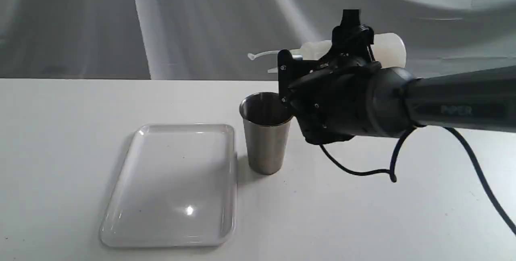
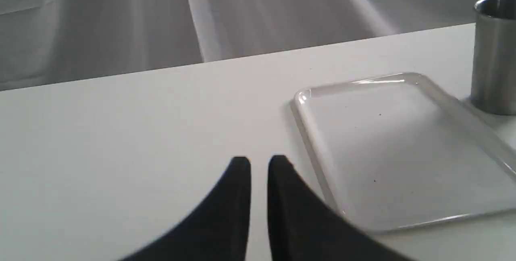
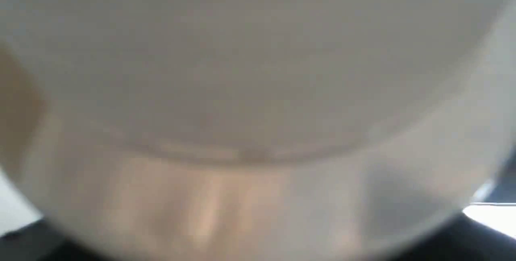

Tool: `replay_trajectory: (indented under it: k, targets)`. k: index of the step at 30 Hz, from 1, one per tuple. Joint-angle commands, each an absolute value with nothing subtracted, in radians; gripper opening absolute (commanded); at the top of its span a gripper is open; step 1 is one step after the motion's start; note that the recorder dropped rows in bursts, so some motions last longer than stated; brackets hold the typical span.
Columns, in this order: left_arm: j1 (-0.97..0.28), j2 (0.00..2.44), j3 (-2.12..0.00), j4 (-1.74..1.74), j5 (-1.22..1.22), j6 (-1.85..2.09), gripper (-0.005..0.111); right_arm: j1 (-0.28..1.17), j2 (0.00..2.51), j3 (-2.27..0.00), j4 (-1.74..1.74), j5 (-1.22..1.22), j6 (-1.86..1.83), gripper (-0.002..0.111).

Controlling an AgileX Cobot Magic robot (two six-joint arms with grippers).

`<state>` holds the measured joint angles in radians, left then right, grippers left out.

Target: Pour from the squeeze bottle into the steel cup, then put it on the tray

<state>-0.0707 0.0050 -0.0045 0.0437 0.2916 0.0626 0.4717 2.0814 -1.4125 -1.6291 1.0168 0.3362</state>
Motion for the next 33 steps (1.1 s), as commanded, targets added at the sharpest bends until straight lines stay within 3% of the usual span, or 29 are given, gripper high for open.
replay_trajectory:
  k: [1,33]
  targets:
    - [-0.074,0.0,0.0,0.044,0.285,0.061,0.008,0.465,2.067,-1.421,-1.674,1.059,0.249,0.041]
    - [-0.074,0.0,0.0,0.044,0.285,0.061,0.008,0.465,2.067,-1.421,-1.744,1.076,0.006,0.041]
